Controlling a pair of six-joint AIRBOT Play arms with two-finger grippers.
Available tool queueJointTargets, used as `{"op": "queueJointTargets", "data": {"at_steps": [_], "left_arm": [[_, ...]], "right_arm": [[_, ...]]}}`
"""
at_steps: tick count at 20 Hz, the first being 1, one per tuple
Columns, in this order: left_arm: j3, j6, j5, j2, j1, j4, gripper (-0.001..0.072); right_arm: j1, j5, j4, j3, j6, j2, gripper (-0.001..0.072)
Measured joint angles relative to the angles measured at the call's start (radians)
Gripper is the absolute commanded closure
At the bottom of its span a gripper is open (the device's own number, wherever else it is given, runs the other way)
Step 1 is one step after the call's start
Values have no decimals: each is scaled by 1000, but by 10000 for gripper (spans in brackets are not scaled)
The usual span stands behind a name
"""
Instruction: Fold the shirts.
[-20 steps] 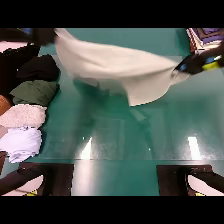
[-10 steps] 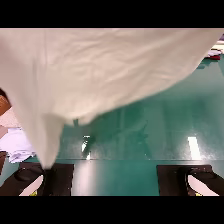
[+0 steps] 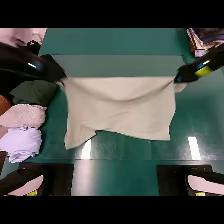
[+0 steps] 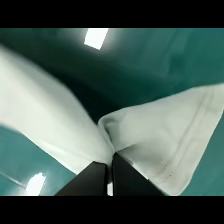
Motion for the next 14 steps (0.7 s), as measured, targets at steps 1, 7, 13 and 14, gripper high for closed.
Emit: {"op": "queueJointTargets", "data": {"at_steps": [1,7,13,14], "left_arm": [[-53,6,43,-49,0,-4,684],[-154,29,310,-273,0,-10,672],[-19,30,278,-316,31,14,673],[10,26,248,-318,41,18,673]], "right_arm": [[0,-15,-1,-36,-8,-44,696],[0,-124,-1,-58,-29,-229,695],[-2,-181,-1,102,-34,-278,300],[-2,-180,-1,130,-34,-279,301]]}}
